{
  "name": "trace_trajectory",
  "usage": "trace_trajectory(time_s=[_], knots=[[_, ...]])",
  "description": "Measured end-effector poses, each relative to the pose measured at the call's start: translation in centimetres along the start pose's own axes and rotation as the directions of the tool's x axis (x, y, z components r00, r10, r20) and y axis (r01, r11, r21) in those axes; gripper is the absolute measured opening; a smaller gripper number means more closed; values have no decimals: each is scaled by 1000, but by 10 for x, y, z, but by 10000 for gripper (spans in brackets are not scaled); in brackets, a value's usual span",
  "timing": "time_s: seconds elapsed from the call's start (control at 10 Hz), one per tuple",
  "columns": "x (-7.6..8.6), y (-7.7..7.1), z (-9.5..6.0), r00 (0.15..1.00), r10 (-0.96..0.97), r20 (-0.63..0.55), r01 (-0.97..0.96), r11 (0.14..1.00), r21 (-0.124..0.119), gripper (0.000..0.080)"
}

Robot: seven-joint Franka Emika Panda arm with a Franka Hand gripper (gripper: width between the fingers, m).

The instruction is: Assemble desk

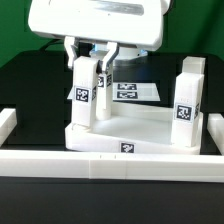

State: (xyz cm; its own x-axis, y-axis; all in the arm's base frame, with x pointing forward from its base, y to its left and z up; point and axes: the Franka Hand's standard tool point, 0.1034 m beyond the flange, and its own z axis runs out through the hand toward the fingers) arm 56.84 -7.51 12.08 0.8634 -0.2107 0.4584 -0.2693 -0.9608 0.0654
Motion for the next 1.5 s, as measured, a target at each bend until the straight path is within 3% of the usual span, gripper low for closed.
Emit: trace_trajectory(time_s=[0.1,0.2,0.4,0.7,1.0,1.3,1.5], knots=[[0,0,0,1000,0,1,0,1000,0,371],[0,0,0,1000,0,1,0,1000,0,371],[-1,8,3,1000,-5,6,5,1000,-9,619],[3,12,-2,1000,1,6,-1,1000,-5,648],[16,12,-17,999,28,29,-29,999,25,649],[12,10,-14,998,27,58,-29,999,30,649],[4,7,-10,982,32,186,-43,998,52,649]])
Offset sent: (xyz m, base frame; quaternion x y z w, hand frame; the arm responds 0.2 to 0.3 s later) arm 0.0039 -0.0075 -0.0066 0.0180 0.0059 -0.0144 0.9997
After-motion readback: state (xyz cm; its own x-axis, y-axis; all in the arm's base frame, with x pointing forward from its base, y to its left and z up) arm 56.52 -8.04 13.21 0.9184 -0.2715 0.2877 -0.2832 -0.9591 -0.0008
